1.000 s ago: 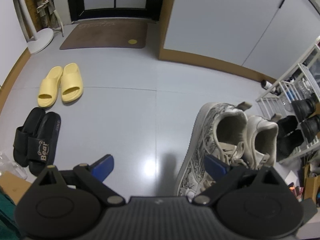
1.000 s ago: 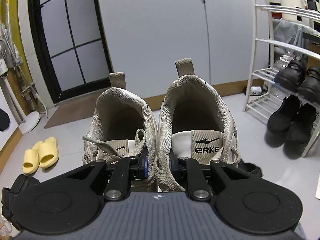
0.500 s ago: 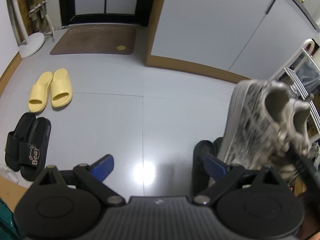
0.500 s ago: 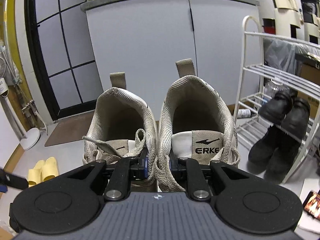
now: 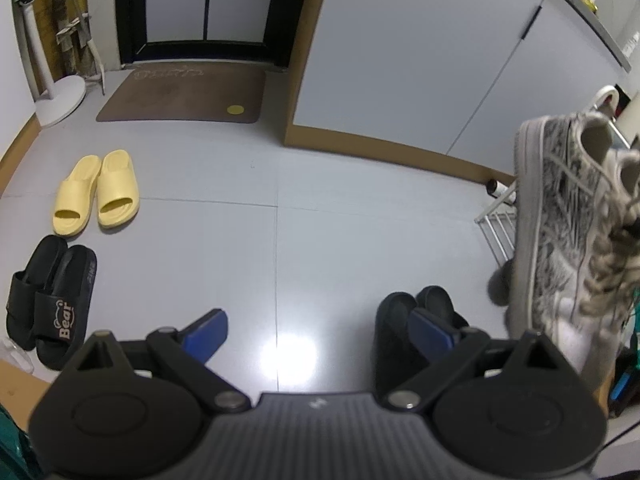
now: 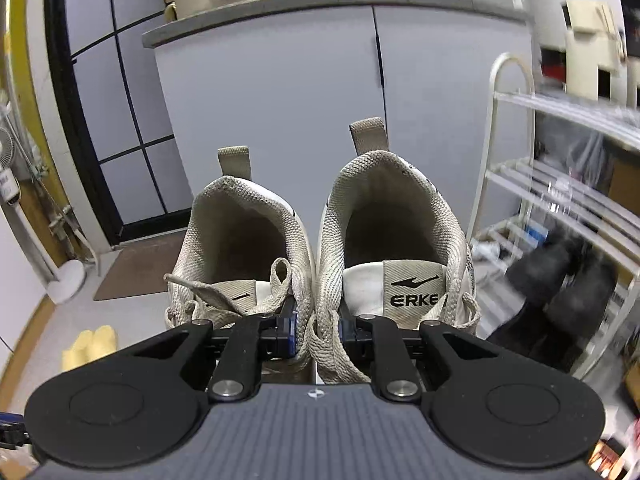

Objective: Organize scattered shoes
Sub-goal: 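Carry the white sneakers with the right tool toward the wire rack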

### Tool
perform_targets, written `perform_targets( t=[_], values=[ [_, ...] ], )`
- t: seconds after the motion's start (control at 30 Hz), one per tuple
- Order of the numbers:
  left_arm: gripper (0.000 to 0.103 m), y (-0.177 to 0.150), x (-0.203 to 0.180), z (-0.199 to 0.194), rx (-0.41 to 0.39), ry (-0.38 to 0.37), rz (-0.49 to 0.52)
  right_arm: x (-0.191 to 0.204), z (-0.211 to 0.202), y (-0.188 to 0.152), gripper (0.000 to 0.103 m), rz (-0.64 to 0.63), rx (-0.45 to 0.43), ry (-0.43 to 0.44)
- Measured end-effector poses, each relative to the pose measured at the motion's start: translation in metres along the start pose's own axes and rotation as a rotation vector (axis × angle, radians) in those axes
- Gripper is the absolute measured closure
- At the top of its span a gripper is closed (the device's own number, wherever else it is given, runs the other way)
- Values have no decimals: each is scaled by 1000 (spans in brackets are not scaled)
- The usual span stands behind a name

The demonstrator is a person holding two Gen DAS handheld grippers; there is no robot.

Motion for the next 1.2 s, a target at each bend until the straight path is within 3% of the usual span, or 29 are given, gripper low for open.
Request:
perform_targets(
  t=[0.1, 0.23, 0.37, 0.53, 0.8, 1.03, 1.2],
  values=[
    [5, -1, -15, -5, -24, 11, 58, -3, -2, 5, 84, -44, -31, 7],
    [5, -6, -36, -11, -56, -50, 76, -10, -6, 19, 84, -18, -57, 41],
    [5, -5, -59, -18, -126, 17, 140, -23, -9, 31, 84, 31, -74, 44],
    [5, 2, -93, -28, -138, 6, 156, -40, -12, 44, 84, 15, -105, 11],
    [5, 14, -119, -39, -53, 14, 79, -61, -22, 56, 84, 9, -129, 24],
    [5, 18, -143, -44, -27, 17, 117, -79, -27, 64, 84, 11, -125, 39],
    [5, 30, -161, -38, -65, 6, 158, -93, -21, 68, 84, 57, -102, 20]
  ],
)
Point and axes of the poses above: each gripper's, at about its wrist camera, not at the fingertips, and z roughly the way its jaws point, x to its left, y to its top, the point moved 3 cm from there along z, roughly the way its jaws point, and after that the axes turned 10 degrees about z, right-handed, at the moved point
